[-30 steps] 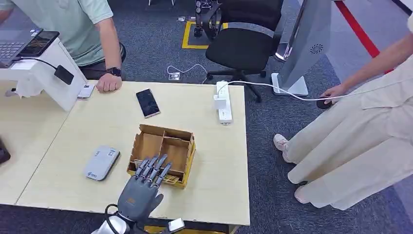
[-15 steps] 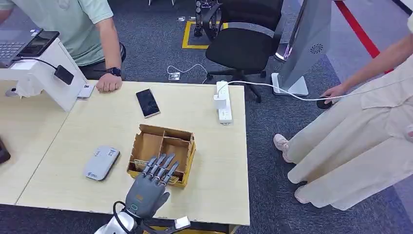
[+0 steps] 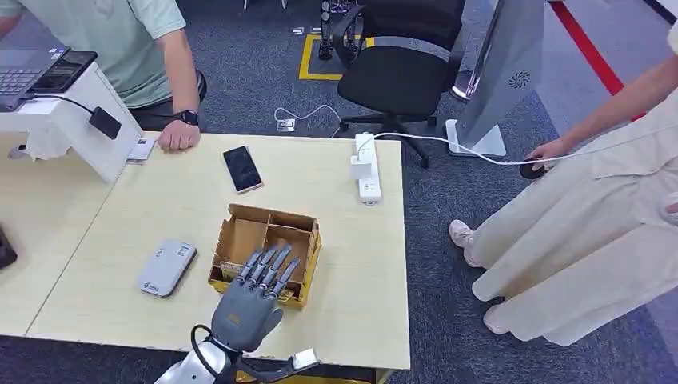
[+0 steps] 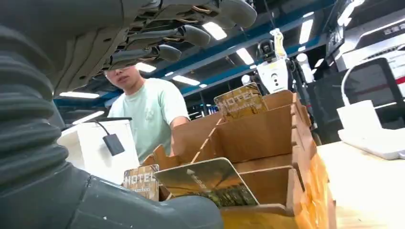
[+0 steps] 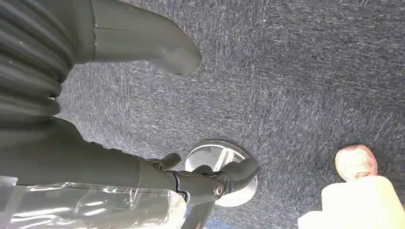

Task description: Pass the card to the sensor for recognition and then transmit it.

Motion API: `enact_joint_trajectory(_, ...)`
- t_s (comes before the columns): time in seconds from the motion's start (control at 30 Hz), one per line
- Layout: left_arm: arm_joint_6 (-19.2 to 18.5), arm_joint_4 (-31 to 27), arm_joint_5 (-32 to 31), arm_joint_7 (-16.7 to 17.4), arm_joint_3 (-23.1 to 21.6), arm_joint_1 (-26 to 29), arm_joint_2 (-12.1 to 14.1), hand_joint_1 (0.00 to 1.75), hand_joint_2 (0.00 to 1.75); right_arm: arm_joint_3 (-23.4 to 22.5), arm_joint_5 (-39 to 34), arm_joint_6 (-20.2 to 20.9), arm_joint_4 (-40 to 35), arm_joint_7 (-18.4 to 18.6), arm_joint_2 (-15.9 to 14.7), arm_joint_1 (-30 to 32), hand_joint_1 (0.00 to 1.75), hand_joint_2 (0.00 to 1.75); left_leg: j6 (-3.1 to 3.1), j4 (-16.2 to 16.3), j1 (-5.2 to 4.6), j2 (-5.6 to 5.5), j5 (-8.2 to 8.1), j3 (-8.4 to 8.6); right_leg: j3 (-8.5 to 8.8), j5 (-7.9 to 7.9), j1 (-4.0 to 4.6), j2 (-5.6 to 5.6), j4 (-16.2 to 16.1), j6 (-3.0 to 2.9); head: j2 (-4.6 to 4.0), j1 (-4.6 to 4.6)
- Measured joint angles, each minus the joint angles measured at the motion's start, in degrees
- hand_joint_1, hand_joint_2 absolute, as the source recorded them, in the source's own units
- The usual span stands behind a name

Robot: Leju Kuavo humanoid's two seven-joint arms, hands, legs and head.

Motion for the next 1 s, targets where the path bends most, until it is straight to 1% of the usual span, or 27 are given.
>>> enact_joint_trajectory(0.17, 0.0, 0.0, 0.0, -0.1, 0.0, -0.6, -0.3, 0.00, 1.75, 0.3, -0.3, 0.0, 0.3, 0.0, 0.0, 0.0, 0.00, 1.75, 0.00, 0.0, 0.00, 0.00, 0.00, 0.00, 0.00, 0.00, 0.00, 0.00, 0.0, 0.00, 0.00, 0.00)
enact_joint_trajectory(0.37, -0.1, 0.0, 0.0, -3.1, 0.0, -0.8, -1.4, 0.00, 1.75, 0.8, -0.6, -0.1, 0.5, 0.4, 0.0, -0.1, 0.00, 1.75, 0.00, 0.0, 0.00, 0.00, 0.00, 0.00, 0.00, 0.00, 0.00, 0.00, 0.0, 0.00, 0.02, 0.00)
enact_joint_trajectory(0.6, 0.0, 0.5, 0.0, -4.0, 0.0, -0.7, -2.8, 0.00, 1.75, 1.0, -0.7, -0.1, 0.8, 0.4, 0.0, -0.1, 0.00, 1.75, 0.00, 0.0, 0.00, 0.00, 0.00, 0.00, 0.00, 0.00, 0.00, 0.00, 0.0, 0.00, 0.02, 0.00)
enact_joint_trajectory(0.8, 0.0, 1.4, 0.0, -6.1, 0.0, -0.7, -4.0, 0.00, 1.75, 1.1, -0.9, -0.1, 0.9, 0.5, 0.0, -0.1, 0.00, 1.75, 0.00, 0.0, 0.00, 0.00, 0.00, 0.00, 0.00, 0.00, 0.00, 0.00, 0.0, 0.00, 0.02, 0.00)
enact_joint_trajectory(1.0, 0.0, 2.3, 0.0, -6.1, 0.0, -0.6, -4.8, 0.00, 1.75, 1.1, -0.9, -0.1, 1.1, 0.5, 0.0, -0.2, 0.00, 1.75, 0.00, 0.0, 0.00, 0.00, 0.00, 0.00, 0.00, 0.00, 0.00, 0.00, 0.0, 0.00, 0.02, 0.00)
